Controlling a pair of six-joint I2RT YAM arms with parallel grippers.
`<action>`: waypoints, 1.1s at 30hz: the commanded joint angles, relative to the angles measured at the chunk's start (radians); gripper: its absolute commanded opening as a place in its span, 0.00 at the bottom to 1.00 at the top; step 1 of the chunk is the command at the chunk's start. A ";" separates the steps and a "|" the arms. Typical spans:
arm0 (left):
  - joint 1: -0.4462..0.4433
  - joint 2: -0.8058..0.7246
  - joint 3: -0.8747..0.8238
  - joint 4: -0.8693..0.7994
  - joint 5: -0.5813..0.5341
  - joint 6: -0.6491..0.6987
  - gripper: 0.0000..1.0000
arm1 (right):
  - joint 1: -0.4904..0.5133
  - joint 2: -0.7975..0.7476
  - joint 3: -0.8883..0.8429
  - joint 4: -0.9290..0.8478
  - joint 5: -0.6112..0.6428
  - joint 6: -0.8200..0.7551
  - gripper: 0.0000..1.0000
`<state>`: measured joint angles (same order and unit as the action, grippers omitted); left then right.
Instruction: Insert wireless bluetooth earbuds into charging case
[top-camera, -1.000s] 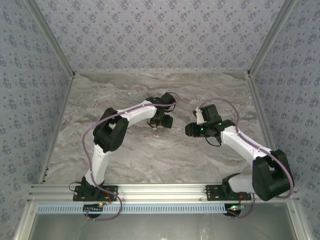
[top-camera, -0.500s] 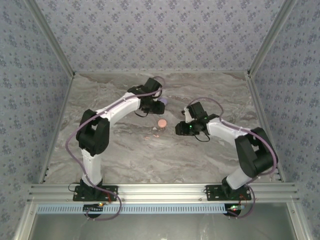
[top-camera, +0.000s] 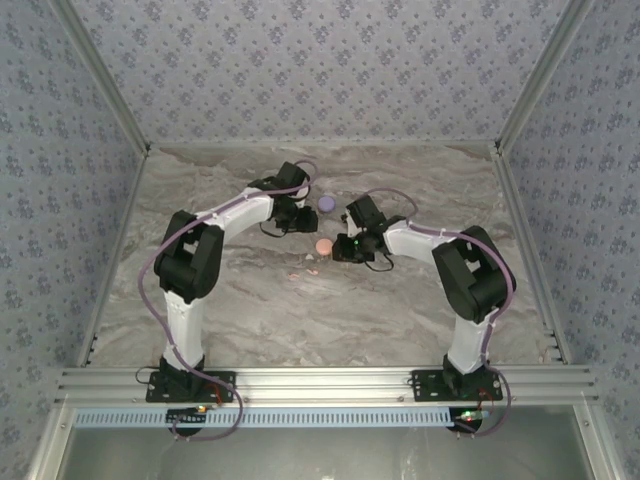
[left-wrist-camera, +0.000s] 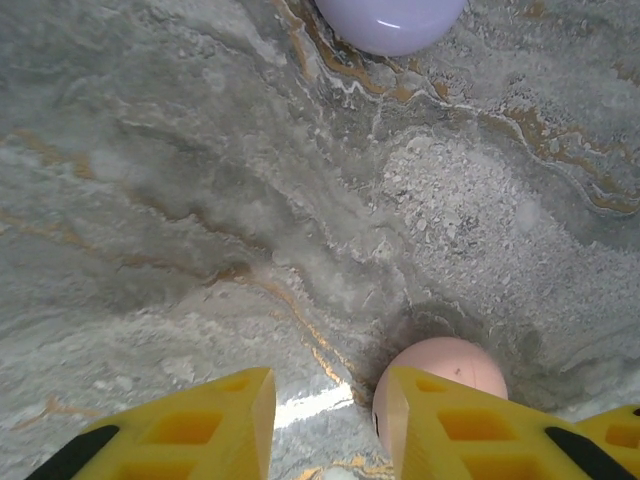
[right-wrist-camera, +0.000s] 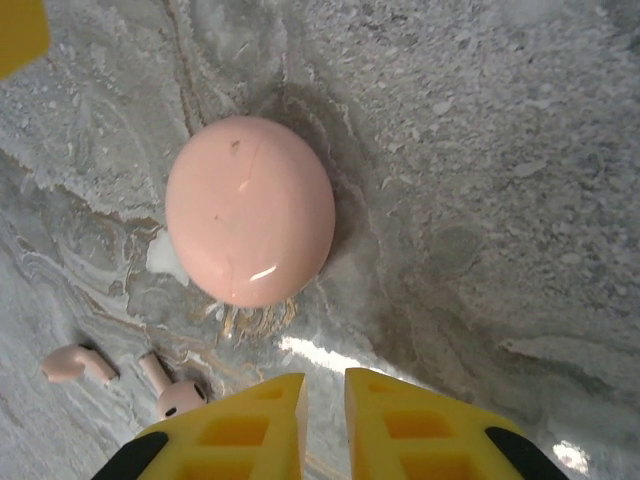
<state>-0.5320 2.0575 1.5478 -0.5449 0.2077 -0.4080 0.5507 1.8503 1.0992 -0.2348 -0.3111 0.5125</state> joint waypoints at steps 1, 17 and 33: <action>-0.002 0.038 0.010 0.019 0.044 0.005 0.33 | 0.005 0.034 0.040 -0.011 -0.012 0.022 0.17; -0.008 0.077 -0.026 -0.004 0.068 0.002 0.29 | -0.004 0.111 0.157 -0.082 0.026 -0.007 0.15; -0.064 -0.036 -0.144 -0.032 0.035 -0.029 0.30 | -0.008 0.164 0.236 -0.157 0.070 -0.046 0.16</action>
<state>-0.5621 2.0506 1.4246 -0.5060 0.2340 -0.4236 0.5407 1.9938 1.3117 -0.3481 -0.2550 0.4889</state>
